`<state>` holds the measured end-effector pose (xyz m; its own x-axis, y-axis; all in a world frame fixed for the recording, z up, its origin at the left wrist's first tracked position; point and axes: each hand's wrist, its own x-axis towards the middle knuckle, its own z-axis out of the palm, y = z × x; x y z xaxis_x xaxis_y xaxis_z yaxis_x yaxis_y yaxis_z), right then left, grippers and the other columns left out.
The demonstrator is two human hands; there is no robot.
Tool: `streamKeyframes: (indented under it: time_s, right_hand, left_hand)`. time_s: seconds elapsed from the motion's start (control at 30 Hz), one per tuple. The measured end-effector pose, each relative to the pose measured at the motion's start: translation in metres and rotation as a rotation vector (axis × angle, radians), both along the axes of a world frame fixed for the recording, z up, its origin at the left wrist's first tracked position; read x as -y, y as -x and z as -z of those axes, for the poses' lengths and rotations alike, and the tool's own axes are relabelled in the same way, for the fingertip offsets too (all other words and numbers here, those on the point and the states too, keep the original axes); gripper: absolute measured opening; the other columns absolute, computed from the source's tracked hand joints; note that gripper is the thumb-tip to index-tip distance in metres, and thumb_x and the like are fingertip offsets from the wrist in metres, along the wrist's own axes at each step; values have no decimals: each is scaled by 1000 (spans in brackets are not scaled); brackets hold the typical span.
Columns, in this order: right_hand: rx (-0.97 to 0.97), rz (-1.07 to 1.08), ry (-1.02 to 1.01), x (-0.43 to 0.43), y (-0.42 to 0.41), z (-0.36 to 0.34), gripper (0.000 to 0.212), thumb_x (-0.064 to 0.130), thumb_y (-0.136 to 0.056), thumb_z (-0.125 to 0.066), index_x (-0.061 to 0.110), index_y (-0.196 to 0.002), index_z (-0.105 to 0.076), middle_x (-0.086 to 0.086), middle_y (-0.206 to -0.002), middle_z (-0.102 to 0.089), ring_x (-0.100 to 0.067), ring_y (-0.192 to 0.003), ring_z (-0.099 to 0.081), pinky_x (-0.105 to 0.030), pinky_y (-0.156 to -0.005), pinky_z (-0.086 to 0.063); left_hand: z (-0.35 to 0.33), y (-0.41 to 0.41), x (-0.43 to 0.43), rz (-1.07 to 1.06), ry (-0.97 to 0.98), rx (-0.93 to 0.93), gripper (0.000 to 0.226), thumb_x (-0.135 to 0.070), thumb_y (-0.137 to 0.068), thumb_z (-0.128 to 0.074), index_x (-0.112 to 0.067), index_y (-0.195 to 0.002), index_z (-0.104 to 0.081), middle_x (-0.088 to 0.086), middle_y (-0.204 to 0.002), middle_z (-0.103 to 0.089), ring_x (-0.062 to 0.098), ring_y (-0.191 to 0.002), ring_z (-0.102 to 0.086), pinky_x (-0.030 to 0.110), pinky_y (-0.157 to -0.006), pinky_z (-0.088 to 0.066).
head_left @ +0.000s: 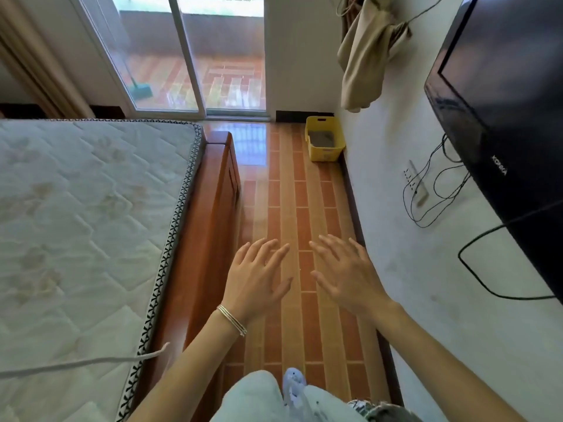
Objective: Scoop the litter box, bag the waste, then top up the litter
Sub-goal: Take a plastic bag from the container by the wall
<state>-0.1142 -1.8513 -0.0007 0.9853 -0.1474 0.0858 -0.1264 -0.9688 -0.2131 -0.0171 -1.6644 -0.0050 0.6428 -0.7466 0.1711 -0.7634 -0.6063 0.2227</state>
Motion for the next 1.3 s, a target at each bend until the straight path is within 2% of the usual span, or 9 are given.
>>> streamKeyframes:
  time_s: [0.17,0.33,0.53,0.7,0.87,1.03,1.3]
  right_hand:
    - [-11,-20,14,28,-44,17,54,53,-88,-42,30,-137,-37,5,-142,-42,-16,-134,-36,-45,-111,-22]
    - [-39,-51,32,54,-109,30,53,51,-89,-41,28,-137,-39,3,-141,-44,-16,-133,-36,-43,-110,-21]
    - [-30,-26,35,82,-220,25,55,52,-88,-41,29,-138,-37,4,-143,-42,-15,-135,-34,-44,-111,-19]
    - [36,-10,2,98,-309,10,54,53,-87,-33,28,-135,-41,3,-139,-47,-17,-131,-40,-49,-108,-30]
    - [44,-19,28,117,-384,8,53,50,-85,-45,26,-132,-48,0,-135,-51,-19,-128,-45,-50,-104,-35]
    - [-12,-43,12,147,-452,20,54,54,-88,-34,28,-134,-43,2,-138,-49,-18,-130,-42,-48,-107,-32]
    - [-39,-95,-5,227,-584,26,55,54,-88,-32,28,-136,-42,2,-138,-48,-17,-130,-41,-48,-107,-32]
  left_hand:
    - [8,-41,25,-38,8,-13,55,-55,-85,-40,-25,-129,-54,0,-126,-59,22,-120,-52,45,-99,-43]
    - [21,-107,45,-40,12,-20,52,-53,-85,-42,-25,-127,-55,0,-125,-59,21,-120,-52,43,-99,-42]
    - [14,-224,74,-15,-18,0,55,-54,-86,-41,-24,-130,-52,0,-129,-57,21,-123,-49,43,-101,-40]
    - [4,-316,95,2,-24,39,55,-55,-86,-39,-26,-132,-50,-2,-130,-56,19,-124,-48,41,-105,-36]
    - [4,-391,112,-16,-47,53,56,-55,-86,-37,-26,-131,-51,-1,-130,-56,20,-124,-47,40,-105,-34]
    - [17,-454,138,-33,-49,30,55,-54,-85,-38,-25,-130,-53,0,-128,-58,21,-122,-50,41,-103,-37]
    - [20,-572,216,-109,-39,3,55,-54,-84,-39,-26,-129,-53,-1,-126,-59,21,-120,-51,41,-101,-40]
